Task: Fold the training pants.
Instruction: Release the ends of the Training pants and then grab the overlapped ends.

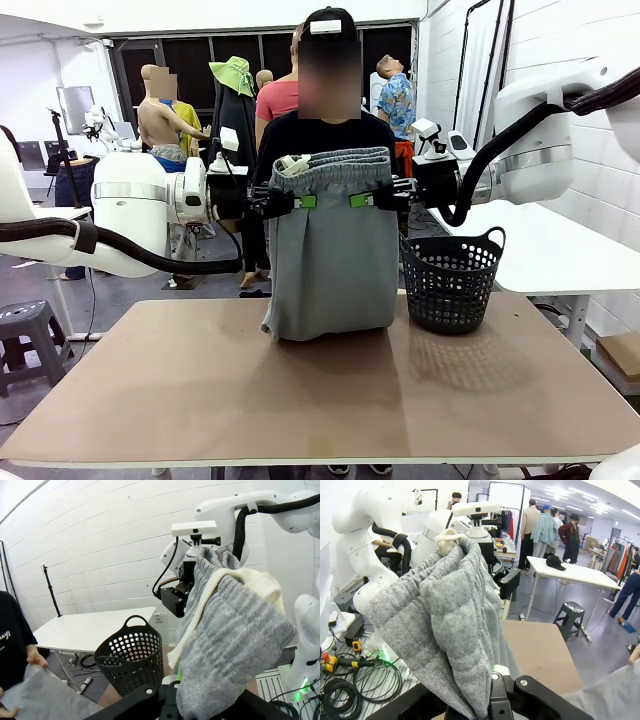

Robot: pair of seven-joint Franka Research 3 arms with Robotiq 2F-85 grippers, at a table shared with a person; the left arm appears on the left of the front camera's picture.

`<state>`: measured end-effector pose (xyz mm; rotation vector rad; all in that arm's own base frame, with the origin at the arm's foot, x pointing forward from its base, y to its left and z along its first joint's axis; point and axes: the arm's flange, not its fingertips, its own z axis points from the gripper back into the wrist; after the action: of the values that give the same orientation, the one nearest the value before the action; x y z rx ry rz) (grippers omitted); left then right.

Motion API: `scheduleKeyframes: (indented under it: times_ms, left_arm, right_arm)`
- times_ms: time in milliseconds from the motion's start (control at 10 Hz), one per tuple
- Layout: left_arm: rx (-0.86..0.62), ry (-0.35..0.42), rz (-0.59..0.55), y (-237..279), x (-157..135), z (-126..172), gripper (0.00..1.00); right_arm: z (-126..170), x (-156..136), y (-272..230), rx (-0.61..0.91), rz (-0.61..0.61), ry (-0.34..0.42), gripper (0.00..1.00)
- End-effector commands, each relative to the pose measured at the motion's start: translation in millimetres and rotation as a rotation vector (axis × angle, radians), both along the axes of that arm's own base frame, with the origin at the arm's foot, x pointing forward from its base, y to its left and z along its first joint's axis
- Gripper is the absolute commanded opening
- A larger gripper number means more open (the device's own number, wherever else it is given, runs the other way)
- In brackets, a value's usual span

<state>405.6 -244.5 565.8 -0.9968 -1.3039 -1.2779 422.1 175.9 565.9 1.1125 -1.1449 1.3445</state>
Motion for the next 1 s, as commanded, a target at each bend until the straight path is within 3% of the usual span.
scheduleKeyframes:
  times_ms: [0,900]
  left_arm:
    - [-0.007,-0.004,0.010,-0.8,-1.5,3.6,0.00]
    - [-0.007,-0.004,0.010,-0.8,-1.5,3.6,0.00]
  right_arm:
    - [1.3,-3.7,1.2,0.011,-0.009,0.000,0.00]
    - [1.3,-3.7,1.2,0.011,-0.009,0.000,0.00]
